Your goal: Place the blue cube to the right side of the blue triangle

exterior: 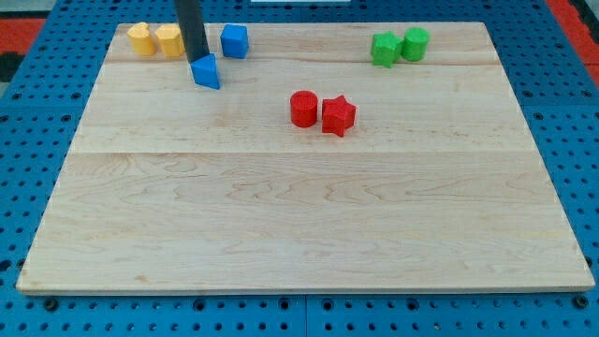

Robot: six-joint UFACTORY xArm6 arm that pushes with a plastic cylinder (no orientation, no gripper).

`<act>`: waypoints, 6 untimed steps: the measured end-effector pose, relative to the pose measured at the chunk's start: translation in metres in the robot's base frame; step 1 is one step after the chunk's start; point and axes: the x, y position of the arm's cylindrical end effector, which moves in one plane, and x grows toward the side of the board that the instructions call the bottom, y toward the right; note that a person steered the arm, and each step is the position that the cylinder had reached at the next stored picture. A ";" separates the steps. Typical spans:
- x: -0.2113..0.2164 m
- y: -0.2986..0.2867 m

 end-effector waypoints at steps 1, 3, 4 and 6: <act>-0.031 -0.009; -0.070 0.021; -0.067 0.073; 0.000 0.079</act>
